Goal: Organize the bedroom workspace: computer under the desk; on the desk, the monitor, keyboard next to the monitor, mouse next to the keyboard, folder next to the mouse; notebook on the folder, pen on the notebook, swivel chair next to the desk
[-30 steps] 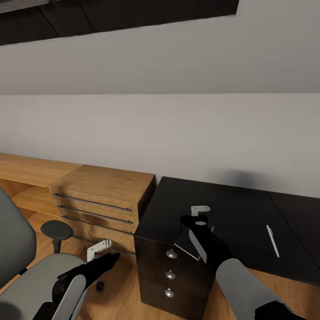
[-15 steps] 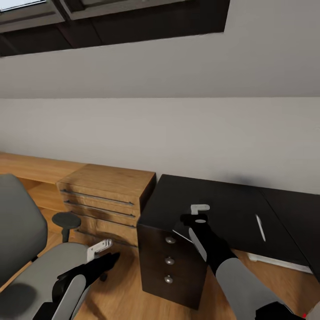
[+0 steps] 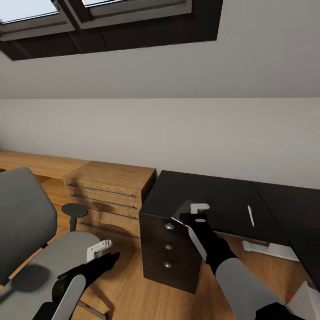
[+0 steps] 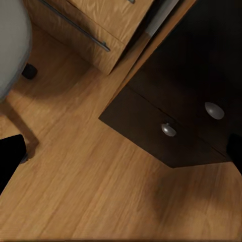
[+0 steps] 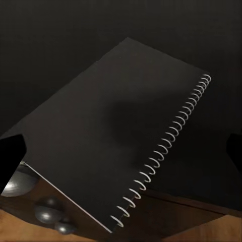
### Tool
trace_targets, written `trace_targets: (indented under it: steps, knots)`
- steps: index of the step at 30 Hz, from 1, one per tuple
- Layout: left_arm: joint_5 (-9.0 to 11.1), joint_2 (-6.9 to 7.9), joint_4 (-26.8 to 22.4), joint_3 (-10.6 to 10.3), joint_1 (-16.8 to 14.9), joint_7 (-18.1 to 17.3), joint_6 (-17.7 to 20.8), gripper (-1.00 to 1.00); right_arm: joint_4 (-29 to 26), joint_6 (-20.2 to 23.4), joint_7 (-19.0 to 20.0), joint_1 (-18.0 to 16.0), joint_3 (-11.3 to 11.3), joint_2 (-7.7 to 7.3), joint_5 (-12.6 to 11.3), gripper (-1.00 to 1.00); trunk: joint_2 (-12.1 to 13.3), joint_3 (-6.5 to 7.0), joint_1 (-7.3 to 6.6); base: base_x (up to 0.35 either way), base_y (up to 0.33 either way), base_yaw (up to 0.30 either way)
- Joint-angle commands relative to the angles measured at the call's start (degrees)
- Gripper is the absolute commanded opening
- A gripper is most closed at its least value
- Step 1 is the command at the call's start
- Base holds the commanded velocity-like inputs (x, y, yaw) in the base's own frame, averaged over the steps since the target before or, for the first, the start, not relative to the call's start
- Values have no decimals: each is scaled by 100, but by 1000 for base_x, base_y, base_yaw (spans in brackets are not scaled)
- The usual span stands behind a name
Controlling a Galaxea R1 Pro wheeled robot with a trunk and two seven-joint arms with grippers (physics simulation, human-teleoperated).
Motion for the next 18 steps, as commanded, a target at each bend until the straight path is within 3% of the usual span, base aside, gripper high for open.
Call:
trace_targets:
  steps: [1, 18]
  knots:
    - [60, 5, -7, -10, -4, 60, 4, 100, -14, 22, -53, -4, 29, -4, -60, 100, -4, -6, -1, -23, 0, 0]
    - [34, 5, -7, -19, -4, 60, 4, 100, -115, 7, -53, 4, 25, -2, -60, 100, -4, 95, -1, -18, 0, 0]
